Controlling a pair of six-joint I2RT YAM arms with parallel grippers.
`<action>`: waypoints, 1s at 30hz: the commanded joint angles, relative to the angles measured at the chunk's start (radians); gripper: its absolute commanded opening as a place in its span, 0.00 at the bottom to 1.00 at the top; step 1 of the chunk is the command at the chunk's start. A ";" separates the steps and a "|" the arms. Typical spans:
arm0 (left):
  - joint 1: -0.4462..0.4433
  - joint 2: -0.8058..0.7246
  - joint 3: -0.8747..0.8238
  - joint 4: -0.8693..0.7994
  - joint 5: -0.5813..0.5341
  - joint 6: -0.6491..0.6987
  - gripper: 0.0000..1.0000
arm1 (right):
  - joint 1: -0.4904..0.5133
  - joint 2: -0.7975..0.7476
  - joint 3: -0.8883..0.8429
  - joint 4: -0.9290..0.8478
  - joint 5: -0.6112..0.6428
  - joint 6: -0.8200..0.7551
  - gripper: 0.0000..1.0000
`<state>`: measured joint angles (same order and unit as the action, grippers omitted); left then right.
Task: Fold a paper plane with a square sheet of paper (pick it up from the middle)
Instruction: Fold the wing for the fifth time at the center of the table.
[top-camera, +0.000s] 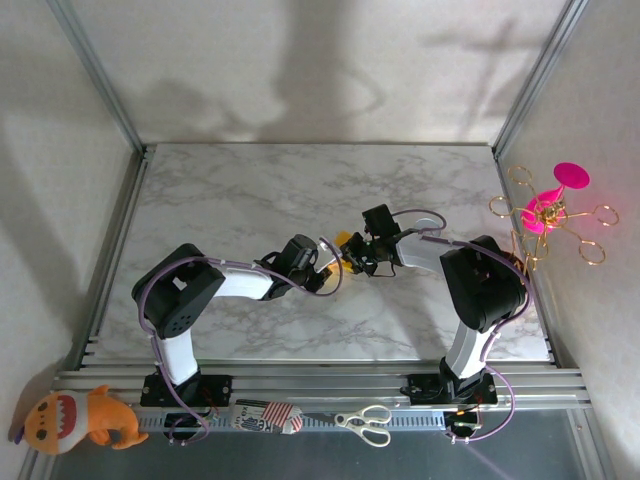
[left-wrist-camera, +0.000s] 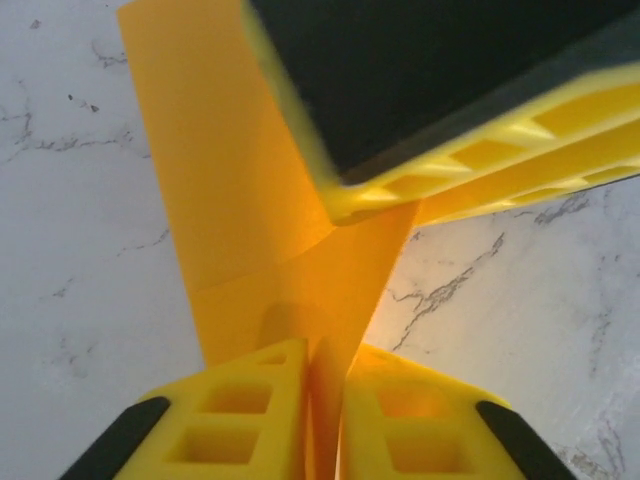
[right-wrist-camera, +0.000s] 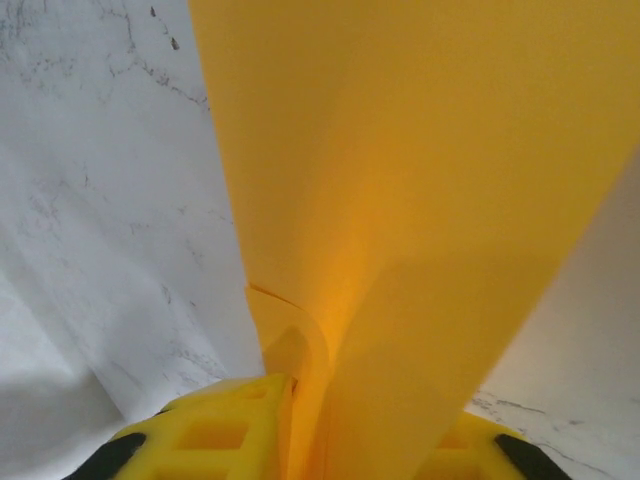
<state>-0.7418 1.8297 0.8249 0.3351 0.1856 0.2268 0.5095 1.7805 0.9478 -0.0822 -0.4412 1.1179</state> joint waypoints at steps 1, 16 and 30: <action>0.010 0.017 0.021 -0.031 0.032 -0.016 0.11 | 0.007 -0.004 -0.003 -0.008 0.020 -0.012 0.39; 0.088 0.032 0.017 -0.034 0.232 -0.128 0.01 | -0.046 -0.190 -0.052 -0.027 0.286 -0.097 0.73; 0.128 0.065 0.102 -0.149 0.303 -0.233 0.00 | -0.048 -0.217 -0.055 -0.065 0.348 -0.140 0.74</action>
<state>-0.6331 1.8805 0.8841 0.2718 0.4553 0.0475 0.4660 1.5856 0.9073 -0.1211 -0.1265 1.0050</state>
